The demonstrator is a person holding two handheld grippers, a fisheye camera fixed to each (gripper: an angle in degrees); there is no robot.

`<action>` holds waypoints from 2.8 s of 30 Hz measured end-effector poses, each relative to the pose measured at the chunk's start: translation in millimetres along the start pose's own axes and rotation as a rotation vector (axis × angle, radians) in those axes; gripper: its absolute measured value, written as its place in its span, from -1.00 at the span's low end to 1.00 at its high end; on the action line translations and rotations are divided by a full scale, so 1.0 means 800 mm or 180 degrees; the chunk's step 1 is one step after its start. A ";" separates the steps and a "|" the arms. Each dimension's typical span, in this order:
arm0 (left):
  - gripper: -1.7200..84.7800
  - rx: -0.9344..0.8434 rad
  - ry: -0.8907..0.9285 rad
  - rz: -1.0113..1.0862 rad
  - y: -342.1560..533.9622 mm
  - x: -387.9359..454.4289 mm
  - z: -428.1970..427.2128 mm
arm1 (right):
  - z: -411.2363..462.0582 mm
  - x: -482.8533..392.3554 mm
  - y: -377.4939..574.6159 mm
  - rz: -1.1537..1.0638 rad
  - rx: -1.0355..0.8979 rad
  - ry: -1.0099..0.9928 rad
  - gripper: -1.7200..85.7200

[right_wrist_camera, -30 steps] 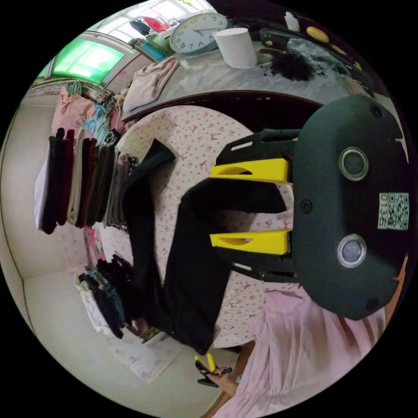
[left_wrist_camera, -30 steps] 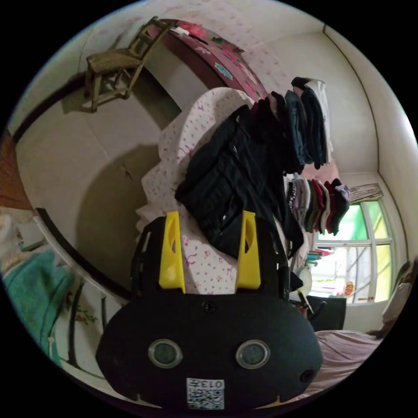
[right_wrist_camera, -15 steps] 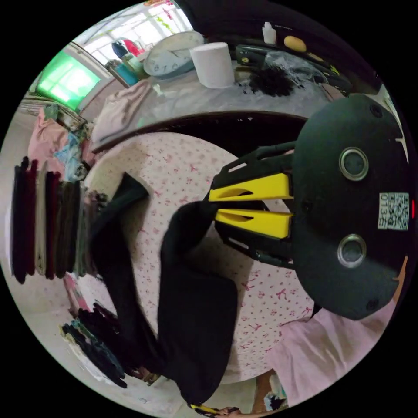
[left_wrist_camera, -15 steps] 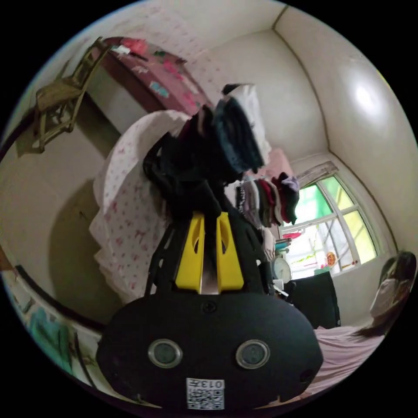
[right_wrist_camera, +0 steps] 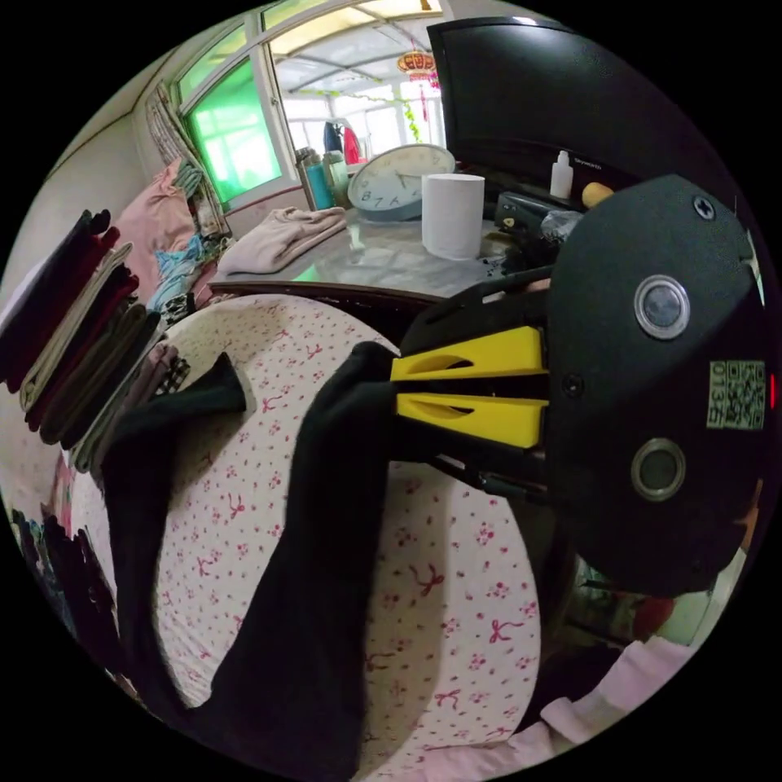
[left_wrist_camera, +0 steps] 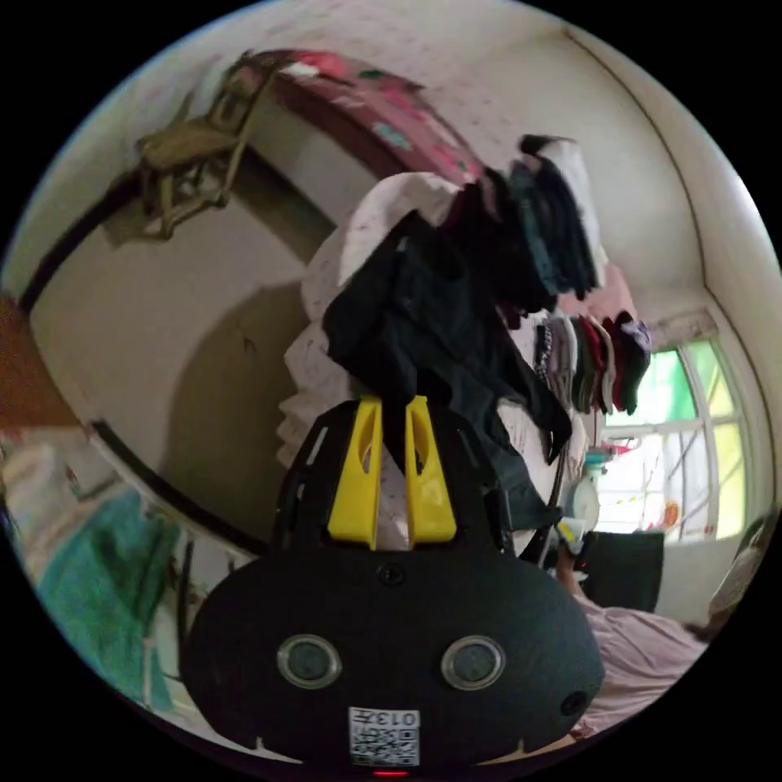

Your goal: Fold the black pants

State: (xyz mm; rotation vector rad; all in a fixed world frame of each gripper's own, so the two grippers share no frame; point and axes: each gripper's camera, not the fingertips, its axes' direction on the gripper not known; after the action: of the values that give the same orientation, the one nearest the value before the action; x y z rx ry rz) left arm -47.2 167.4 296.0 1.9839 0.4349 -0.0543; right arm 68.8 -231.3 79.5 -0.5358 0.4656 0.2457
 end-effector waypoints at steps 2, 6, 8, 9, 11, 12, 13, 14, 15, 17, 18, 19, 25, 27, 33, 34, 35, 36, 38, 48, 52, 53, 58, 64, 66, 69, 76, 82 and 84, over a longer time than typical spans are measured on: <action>-0.84 0.0128 0.0203 -0.0344 0.028 -0.021 0.011 | -0.007 -0.001 0.019 -0.0057 0.0105 0.0049 -0.90; -0.81 0.0595 0.0335 -0.0492 0.066 0.007 -0.003 | -0.025 0.027 0.034 -0.0078 0.0104 -0.0226 -0.91; -0.82 0.0727 0.0031 -0.0046 0.074 0.058 -0.018 | -0.038 0.046 0.047 -0.0079 0.0063 -0.0428 -0.92; -0.82 0.0881 -0.0221 0.0325 0.082 0.100 -0.029 | -0.043 0.062 0.061 0.0027 -0.0005 -0.0501 -0.92; -0.82 0.0989 -0.0601 0.0826 0.090 0.165 -0.033 | -0.051 0.091 0.089 0.0388 0.0066 -0.0625 -0.90; -0.83 0.0959 -0.0738 0.1201 0.092 0.210 -0.025 | -0.054 0.103 0.099 0.0552 0.0116 -0.0694 -0.89; -0.83 0.0765 -0.0766 0.1582 0.089 0.254 -0.003 | -0.059 0.127 0.119 0.0904 0.0245 -0.0873 -0.86; -0.83 0.0618 -0.0758 0.1742 0.086 0.275 0.013 | -0.061 0.148 0.135 0.1249 0.0396 -0.1139 -0.82; -0.82 0.0309 -0.0704 0.2015 0.081 0.316 0.051 | -0.059 0.164 0.146 0.1507 0.0508 -0.1445 -0.79; -0.81 -0.0140 -0.0673 0.2427 0.078 0.381 0.122 | -0.052 0.177 0.151 0.1783 0.0587 -0.1739 -0.73; -0.80 -0.0341 -0.0754 0.2739 0.083 0.428 0.172 | -0.050 0.180 0.151 0.1864 0.0618 -0.1804 -0.71; -0.79 -0.0534 -0.0851 0.3070 0.092 0.477 0.222 | -0.045 0.182 0.148 0.2004 0.0694 -0.1922 -0.67; -0.72 -0.1285 -0.0976 0.4119 0.145 0.661 0.429 | 0.020 0.163 0.112 0.2108 0.0215 -0.1876 -0.63; -0.71 -0.1558 -0.1011 0.4268 0.158 0.692 0.474 | 0.057 0.159 0.110 0.1965 -0.0240 -0.1685 -0.75; -0.92 -0.1946 -0.1015 0.4454 0.175 0.754 0.538 | 0.043 0.229 0.143 0.1801 0.0441 -0.2076 -0.89; -0.93 -0.1878 -0.0999 0.4384 0.174 0.768 0.536 | 0.033 0.240 0.149 0.1794 0.0671 -0.2154 -0.90; -0.94 -0.1803 -0.0992 0.4405 0.175 0.775 0.532 | 0.012 0.259 0.166 0.1720 0.1167 -0.2271 -0.90; -0.95 -0.1642 -0.0966 0.4391 0.175 0.790 0.521 | -0.006 0.275 0.186 0.1639 0.1669 -0.2327 -0.91; -0.95 -0.1192 -0.0926 0.4280 0.174 0.809 0.498 | -0.012 0.293 0.218 0.1757 0.2084 -0.2264 -0.91; -0.81 -0.1124 -0.0552 0.3599 0.169 0.821 0.511 | 0.137 0.307 0.288 0.2977 0.0396 -0.1847 -0.87; -0.76 -0.1444 -0.0514 0.3827 0.214 0.810 0.496 | 0.136 0.299 0.290 0.2912 0.0386 -0.1852 -0.79; -0.75 -0.1520 -0.0535 0.3895 0.224 0.809 0.497 | 0.139 0.290 0.282 0.2815 0.0340 -0.1875 -0.77; -0.69 -0.1697 -0.1058 0.4574 0.316 0.804 0.512 | 0.177 0.254 0.256 0.2834 -0.0005 -0.2004 -0.74; -0.84 -0.1978 -0.1148 0.4530 0.320 0.809 0.562 | 0.206 0.243 0.228 0.2865 -0.0079 -0.1955 -0.90; -0.93 -0.2084 -0.1057 0.4488 0.313 0.816 0.564 | 0.203 0.240 0.209 0.2602 -0.0169 -0.1809 -0.92; -0.95 -0.1952 -0.0951 0.4542 0.305 0.832 0.540 | 0.167 0.249 0.202 0.2420 0.0141 -0.1738 -0.93; -0.95 -0.2164 -0.0413 0.3825 0.278 0.792 0.550 | 0.199 0.221 0.189 0.2157 -0.0471 -0.1658 -0.88; -0.89 -0.1385 -0.0553 0.3830 0.224 0.791 0.498 | 0.143 0.223 0.160 0.2183 0.0263 -0.1122 -0.79; -0.85 -0.1239 -0.0690 0.3658 0.194 0.790 0.502 | 0.136 0.205 0.112 0.1812 0.0523 -0.1161 -0.78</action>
State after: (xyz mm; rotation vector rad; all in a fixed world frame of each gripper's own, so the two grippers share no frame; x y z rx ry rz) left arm 654.9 -70.0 107.4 1.5611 -0.8033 0.4943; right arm 219.2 -80.8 43.7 -0.1784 0.2691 0.8285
